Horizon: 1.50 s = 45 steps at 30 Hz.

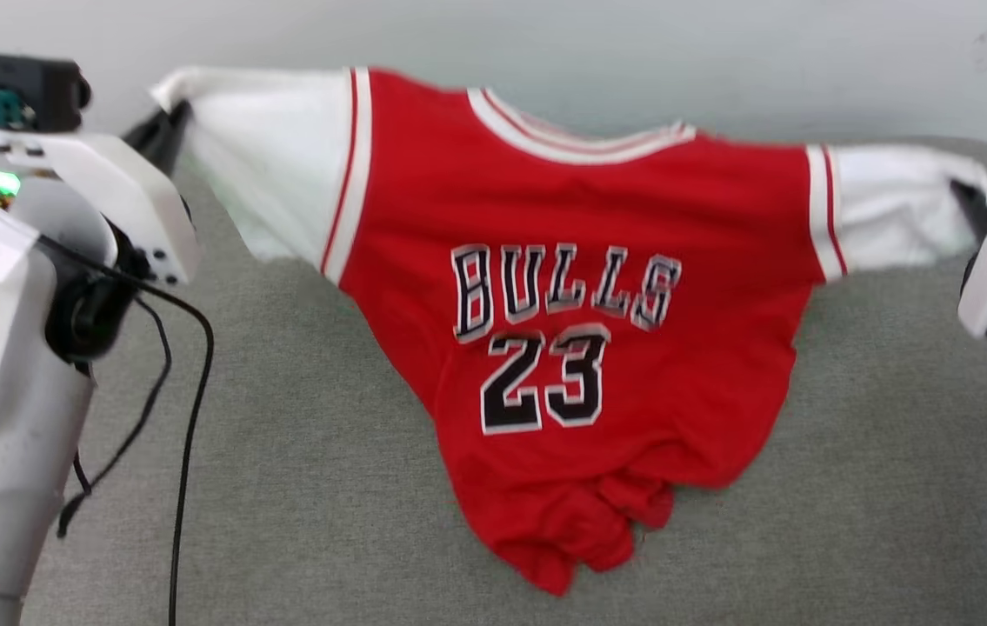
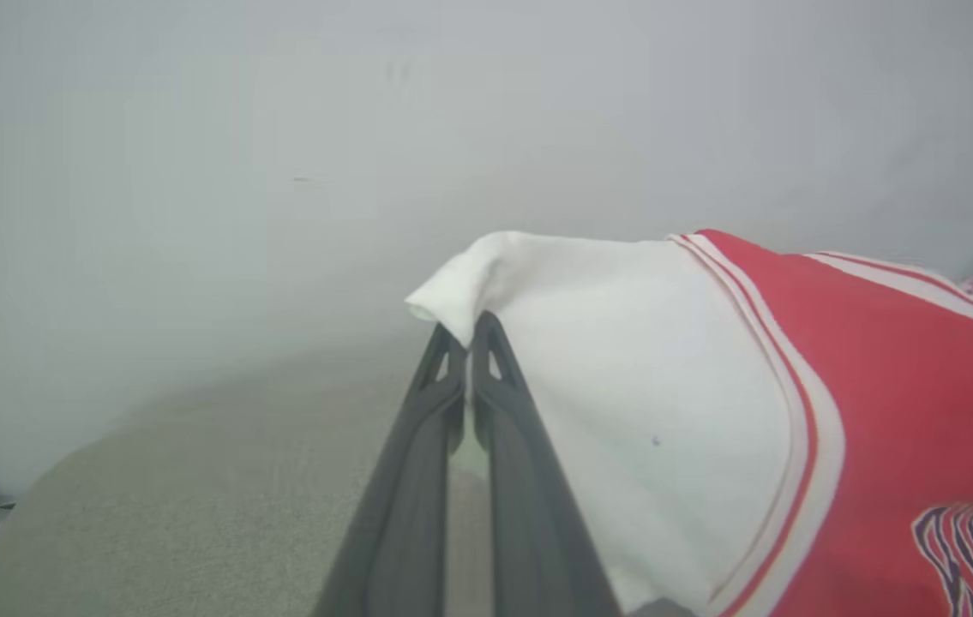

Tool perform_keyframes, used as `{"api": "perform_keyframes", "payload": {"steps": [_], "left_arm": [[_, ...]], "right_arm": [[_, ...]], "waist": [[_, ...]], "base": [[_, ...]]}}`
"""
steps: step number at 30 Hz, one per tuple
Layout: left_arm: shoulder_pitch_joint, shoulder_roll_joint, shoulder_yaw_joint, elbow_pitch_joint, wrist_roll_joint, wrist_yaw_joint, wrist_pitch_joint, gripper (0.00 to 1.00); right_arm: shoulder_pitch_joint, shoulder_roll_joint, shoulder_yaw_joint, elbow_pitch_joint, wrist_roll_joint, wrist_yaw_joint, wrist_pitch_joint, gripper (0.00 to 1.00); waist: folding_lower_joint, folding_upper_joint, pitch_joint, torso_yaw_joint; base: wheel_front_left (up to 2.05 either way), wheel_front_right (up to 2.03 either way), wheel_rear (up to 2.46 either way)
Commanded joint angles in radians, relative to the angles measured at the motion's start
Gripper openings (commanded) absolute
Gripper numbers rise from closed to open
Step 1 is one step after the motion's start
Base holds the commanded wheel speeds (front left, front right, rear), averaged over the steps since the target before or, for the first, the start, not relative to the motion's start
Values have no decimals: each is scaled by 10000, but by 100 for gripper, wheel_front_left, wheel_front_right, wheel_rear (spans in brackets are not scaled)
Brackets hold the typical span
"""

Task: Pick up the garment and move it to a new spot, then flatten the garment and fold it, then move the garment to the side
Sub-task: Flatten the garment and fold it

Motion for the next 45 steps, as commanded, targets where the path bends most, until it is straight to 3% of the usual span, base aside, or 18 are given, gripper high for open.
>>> {"api": "perform_keyframes", "payload": {"steps": [1, 14, 26, 37, 45], "left_arm": [[-232, -59, 55, 101, 85, 85, -183, 0], [-3707, -251, 337, 2181, 877, 68, -2238, 0], [-6850, 53, 447, 3750, 1280, -380, -3674, 0], [-7804, -204, 219, 5192, 1151, -785, -4394, 0], [-7148, -599, 161, 5899, 608, -902, -4650, 0]], "right_arm": [[-335, -6, -1, 116, -92, -10, -117, 0], [-4856, 214, -41, 2074, -1061, -10, -1906, 0], [-8774, 690, -273, 3794, -1845, -13, -3459, 0], [-10074, 1538, 253, 5616, -1809, -10, -4495, 0], [-9827, 1899, 890, 7163, -1415, -10, -5185, 0]], "waist": [[0, 0, -11, -18], [0, 0, 1106, -277], [0, 0, 2680, -446], [0, 0, 4411, -425], [0, 0, 4718, -356]], "base": [[0, 0, 0], [0, 0, 0], [0, 0, 0], [0, 0, 0], [0, 0, 0]]}}
